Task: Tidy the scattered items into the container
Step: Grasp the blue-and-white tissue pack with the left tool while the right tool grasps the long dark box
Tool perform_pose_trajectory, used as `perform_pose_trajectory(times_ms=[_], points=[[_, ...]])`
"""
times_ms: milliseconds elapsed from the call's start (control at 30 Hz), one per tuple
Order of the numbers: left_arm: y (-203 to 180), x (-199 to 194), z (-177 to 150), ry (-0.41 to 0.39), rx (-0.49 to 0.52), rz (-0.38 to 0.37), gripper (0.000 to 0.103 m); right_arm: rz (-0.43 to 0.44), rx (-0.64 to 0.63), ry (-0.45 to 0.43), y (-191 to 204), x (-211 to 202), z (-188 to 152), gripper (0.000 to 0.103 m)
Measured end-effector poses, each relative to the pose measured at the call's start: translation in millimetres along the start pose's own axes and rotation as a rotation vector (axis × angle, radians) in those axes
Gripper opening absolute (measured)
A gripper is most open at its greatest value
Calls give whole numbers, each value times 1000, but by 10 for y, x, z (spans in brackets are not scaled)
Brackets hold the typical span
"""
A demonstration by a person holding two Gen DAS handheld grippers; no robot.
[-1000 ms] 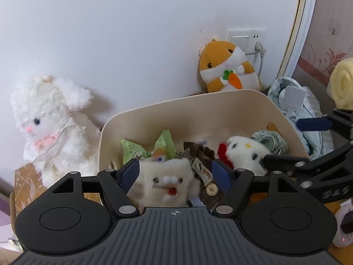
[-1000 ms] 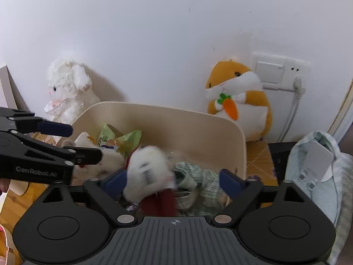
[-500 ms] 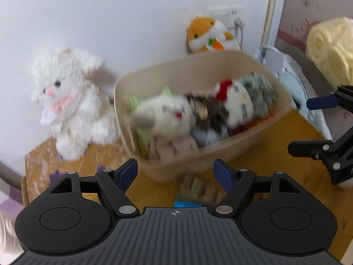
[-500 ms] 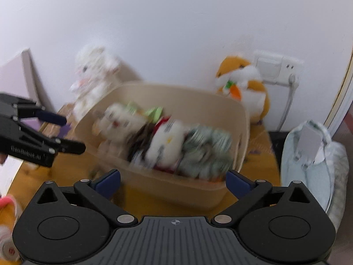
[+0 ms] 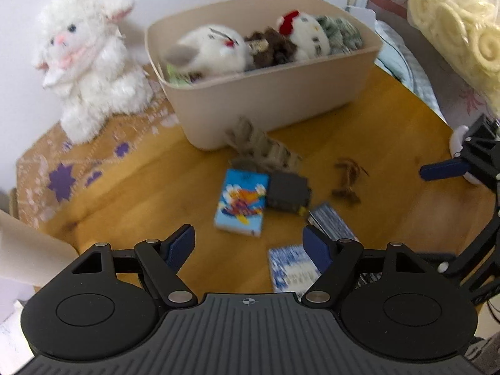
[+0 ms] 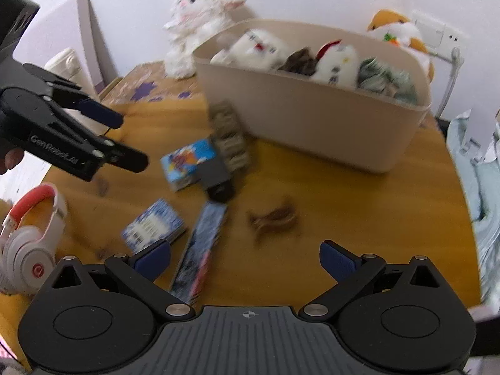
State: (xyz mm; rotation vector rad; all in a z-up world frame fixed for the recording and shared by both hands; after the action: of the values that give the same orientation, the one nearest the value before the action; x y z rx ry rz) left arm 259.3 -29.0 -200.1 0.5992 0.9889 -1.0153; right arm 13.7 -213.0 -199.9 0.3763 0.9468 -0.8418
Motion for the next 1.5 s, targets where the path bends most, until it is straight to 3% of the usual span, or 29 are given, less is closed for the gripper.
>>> perform_pose_trajectory(times_ms=[433, 800, 1000, 1067, 1133, 1200, 1300, 1333, 1400, 1500], points=[[-231, 304, -322, 99, 93, -78, 77, -12, -15, 73, 340, 284, -277, 103], [-236, 547, -464, 155, 71, -125, 77, -60, -125, 97, 497, 488, -354, 102], [-234, 608, -410, 153, 23, -155, 73, -60, -136, 107, 502, 529, -350, 77], [-261, 626, -395, 158, 11, -185, 64, -54, -126, 102, 484, 524, -350, 75], [-281, 636, -384, 159, 3, -195, 48, -53, -128, 95, 465, 511, -347, 69], [-282, 637, -368, 142, 15, -165, 34, -48, -131, 88, 442, 497, -343, 57], [-255, 648, -352, 141, -1, -174, 22, -40, -126, 84, 399, 478, -339, 43], [-240, 649, -350, 142, -11, -180, 21, -40, -124, 82, 386, 468, -341, 40], [-218, 647, -356, 145, -23, -187, 20, -32, -114, 78, 351, 450, -343, 22], [-201, 620, -372, 140, -29, -196, 20, -7, -86, 80, 297, 423, -363, 21]])
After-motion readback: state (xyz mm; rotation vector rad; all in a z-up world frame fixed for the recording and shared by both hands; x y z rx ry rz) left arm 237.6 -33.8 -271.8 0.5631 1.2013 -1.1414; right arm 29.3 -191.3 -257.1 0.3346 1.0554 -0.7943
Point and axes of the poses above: each gripper's, at about its wrist camera, not at the fingertips, and x roughly the way its jaws point, y to its left, z to its top, the point moved 7 cm from there along x, roughly the way its jaws point, and after that the axes turned 1 degree about y, right-handed, at the moved point
